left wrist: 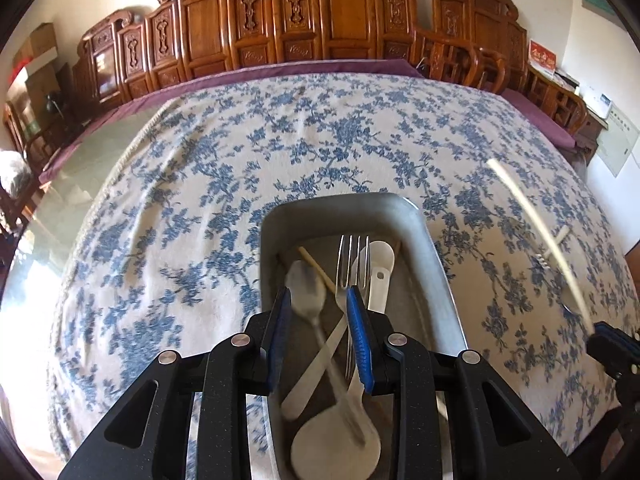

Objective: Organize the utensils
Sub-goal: 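Carry the metal spoon into the grey tray and open the left tool while the right tool carries its chopstick, then lower the chopstick into the grey tray and open the right tool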

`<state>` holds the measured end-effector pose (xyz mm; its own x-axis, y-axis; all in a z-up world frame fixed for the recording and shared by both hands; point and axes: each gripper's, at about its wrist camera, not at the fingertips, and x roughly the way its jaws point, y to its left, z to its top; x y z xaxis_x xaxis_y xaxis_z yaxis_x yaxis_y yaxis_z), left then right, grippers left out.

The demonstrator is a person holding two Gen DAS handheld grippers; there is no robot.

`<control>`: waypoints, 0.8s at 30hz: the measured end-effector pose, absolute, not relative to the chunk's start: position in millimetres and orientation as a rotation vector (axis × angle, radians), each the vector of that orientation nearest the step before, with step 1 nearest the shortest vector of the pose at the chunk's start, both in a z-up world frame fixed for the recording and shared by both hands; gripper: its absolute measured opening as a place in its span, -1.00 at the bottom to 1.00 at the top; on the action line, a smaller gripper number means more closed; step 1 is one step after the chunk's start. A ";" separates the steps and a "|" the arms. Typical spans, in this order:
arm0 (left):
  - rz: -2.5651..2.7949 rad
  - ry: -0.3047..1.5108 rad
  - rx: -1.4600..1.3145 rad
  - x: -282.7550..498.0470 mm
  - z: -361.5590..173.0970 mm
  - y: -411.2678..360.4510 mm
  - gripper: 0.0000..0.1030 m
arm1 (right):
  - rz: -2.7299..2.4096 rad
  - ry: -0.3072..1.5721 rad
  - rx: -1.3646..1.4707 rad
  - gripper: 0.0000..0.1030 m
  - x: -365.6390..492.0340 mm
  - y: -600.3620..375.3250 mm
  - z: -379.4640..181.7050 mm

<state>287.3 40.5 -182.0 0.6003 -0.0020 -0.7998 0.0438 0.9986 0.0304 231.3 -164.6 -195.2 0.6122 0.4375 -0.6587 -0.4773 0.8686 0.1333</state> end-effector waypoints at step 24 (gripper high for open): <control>-0.059 0.830 -0.012 207.5 -127.0 100.7 -0.46 | 0.600 0.932 -0.044 -0.88 262.1 -54.7 -219.0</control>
